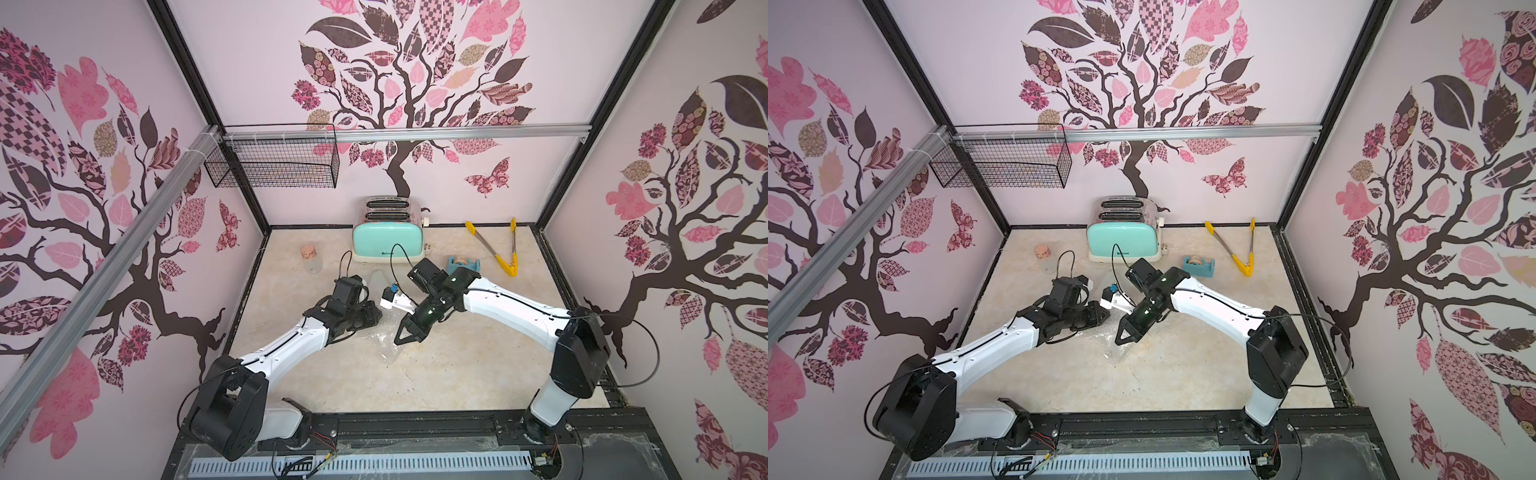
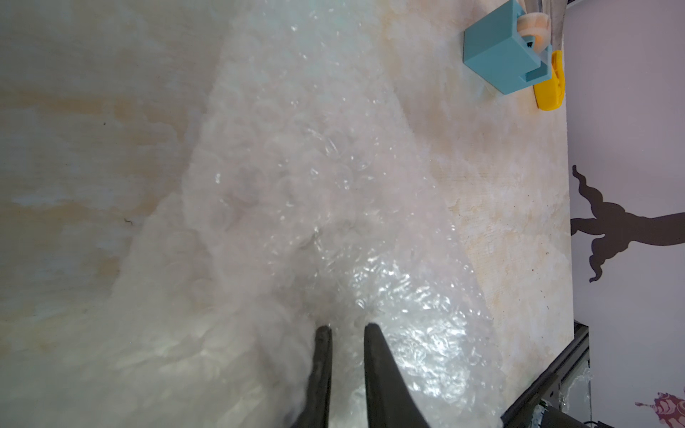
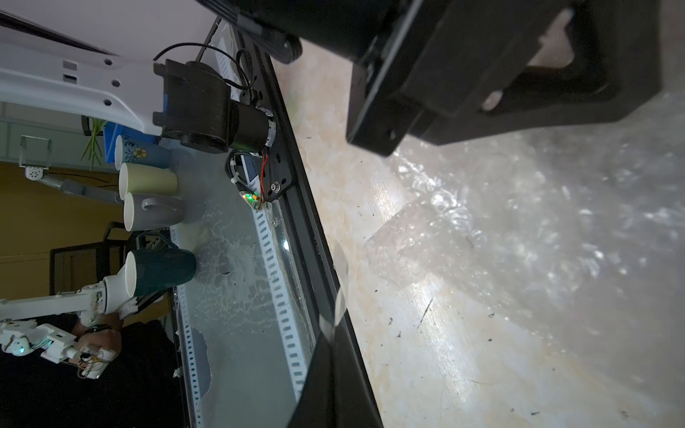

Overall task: Wrap mugs in bubble wrap
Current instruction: Stick the tape on the bubble wrap.

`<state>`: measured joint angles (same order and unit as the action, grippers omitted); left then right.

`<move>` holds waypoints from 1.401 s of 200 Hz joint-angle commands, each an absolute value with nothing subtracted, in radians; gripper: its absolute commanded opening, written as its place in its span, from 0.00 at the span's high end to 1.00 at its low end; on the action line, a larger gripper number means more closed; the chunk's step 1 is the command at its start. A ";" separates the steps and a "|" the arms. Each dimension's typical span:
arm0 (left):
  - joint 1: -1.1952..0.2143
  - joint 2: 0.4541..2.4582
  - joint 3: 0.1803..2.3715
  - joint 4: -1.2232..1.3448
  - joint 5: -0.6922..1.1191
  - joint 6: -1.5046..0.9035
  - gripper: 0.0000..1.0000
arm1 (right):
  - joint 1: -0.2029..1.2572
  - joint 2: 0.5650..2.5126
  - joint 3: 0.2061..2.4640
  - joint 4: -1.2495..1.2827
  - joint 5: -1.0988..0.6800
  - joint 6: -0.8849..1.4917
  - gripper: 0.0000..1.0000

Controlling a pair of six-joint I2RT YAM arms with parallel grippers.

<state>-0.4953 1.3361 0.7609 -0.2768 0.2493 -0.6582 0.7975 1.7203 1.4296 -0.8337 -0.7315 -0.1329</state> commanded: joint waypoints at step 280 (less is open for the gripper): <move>-0.491 1.335 0.732 -0.276 0.249 -0.651 0.79 | 0.773 1.971 1.728 -0.987 -0.578 -0.212 1.00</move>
